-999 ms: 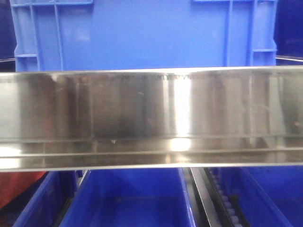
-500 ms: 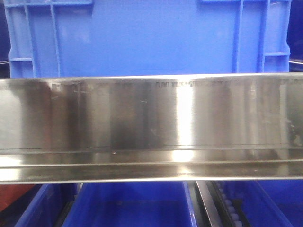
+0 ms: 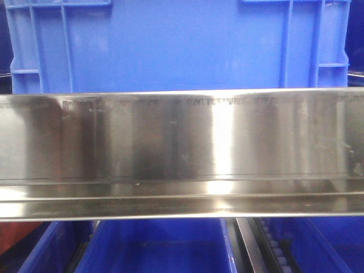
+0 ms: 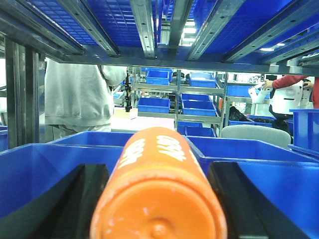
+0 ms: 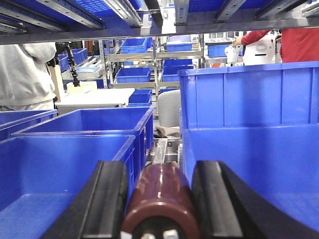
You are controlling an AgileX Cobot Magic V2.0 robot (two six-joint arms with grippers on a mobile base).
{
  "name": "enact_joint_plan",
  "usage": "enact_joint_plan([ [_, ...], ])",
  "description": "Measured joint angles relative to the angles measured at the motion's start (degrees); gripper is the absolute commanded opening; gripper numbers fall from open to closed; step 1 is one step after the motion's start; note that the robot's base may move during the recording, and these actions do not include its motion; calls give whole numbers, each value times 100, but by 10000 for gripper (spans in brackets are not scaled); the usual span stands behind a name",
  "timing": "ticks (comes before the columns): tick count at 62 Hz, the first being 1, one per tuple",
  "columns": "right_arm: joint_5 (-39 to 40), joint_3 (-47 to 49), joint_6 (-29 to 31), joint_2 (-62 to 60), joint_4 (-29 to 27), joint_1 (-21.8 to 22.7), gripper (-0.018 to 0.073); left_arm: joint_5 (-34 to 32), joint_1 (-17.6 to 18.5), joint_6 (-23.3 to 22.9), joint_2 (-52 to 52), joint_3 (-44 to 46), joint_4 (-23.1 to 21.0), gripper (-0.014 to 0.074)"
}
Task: Place cylindrical capacitor in blue bin on shelf
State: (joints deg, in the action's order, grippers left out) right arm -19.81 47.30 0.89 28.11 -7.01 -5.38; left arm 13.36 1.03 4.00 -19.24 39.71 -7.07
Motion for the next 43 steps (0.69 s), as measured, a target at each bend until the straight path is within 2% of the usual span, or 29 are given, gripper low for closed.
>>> enact_joint_plan([
  [16,0,0,0,0,-21,0,-163,14,0,0,-40,0,0,-111],
  [24,-21,163,27,123,-32,-152,-163,298,99,0,-387,285,-19,-111],
  [33,-32,555,308,555,-41,-516,-163,433,418,23,-1029,847,-152,-111],
  [43,-32,1099,397,1362,-69,-1044,-163,446,1084,36,-1939,1612,-187,-111],
])
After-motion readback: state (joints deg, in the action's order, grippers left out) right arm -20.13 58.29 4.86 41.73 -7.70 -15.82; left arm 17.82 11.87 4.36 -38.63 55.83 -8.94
